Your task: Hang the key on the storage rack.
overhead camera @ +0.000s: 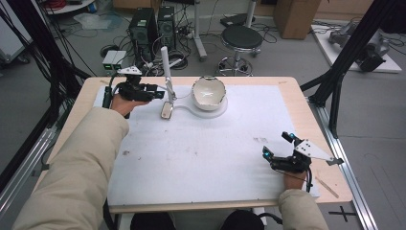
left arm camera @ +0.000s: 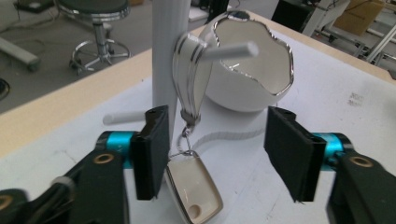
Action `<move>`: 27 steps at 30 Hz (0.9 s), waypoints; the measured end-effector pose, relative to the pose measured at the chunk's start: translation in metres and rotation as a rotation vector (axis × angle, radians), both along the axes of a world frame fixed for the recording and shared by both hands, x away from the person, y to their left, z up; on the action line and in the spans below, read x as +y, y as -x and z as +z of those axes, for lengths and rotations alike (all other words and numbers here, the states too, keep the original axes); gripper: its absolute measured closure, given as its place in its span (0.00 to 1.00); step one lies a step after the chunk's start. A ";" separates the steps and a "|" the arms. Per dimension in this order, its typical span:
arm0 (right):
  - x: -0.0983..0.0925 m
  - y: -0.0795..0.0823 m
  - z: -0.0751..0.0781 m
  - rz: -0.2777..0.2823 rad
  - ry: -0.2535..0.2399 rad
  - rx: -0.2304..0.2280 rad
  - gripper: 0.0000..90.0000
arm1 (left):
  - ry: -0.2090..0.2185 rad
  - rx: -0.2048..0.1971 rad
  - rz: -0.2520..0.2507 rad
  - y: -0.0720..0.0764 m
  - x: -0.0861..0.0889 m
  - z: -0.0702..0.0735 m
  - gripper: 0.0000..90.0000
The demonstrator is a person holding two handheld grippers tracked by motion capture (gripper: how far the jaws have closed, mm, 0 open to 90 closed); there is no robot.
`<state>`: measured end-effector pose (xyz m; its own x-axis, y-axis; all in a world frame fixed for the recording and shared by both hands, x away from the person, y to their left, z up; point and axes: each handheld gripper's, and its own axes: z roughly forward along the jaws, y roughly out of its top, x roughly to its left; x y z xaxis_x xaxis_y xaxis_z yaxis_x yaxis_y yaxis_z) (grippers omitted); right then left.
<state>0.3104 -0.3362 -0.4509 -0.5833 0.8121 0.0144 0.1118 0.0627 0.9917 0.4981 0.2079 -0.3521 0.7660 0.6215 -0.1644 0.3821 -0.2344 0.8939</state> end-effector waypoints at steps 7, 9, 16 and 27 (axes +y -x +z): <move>0.000 0.000 0.000 0.001 0.001 0.002 0.01 | 0.020 0.011 0.028 0.005 0.001 0.005 0.09; 0.000 0.000 0.000 0.001 0.003 0.003 0.01 | 0.008 -0.004 0.051 0.010 0.002 0.008 0.02; 0.002 -0.001 0.000 -0.001 0.018 0.017 0.01 | -0.012 -0.094 -0.009 0.037 0.011 0.020 0.02; 0.002 0.001 0.000 -0.006 0.016 0.013 0.01 | 0.067 -0.211 -0.023 0.093 0.031 0.015 0.02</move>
<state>0.3097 -0.3338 -0.4505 -0.5785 0.8157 0.0089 0.1253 0.0781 0.9890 0.4047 0.2391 -0.3368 0.8018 0.5963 -0.0388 0.1798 -0.1788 0.9673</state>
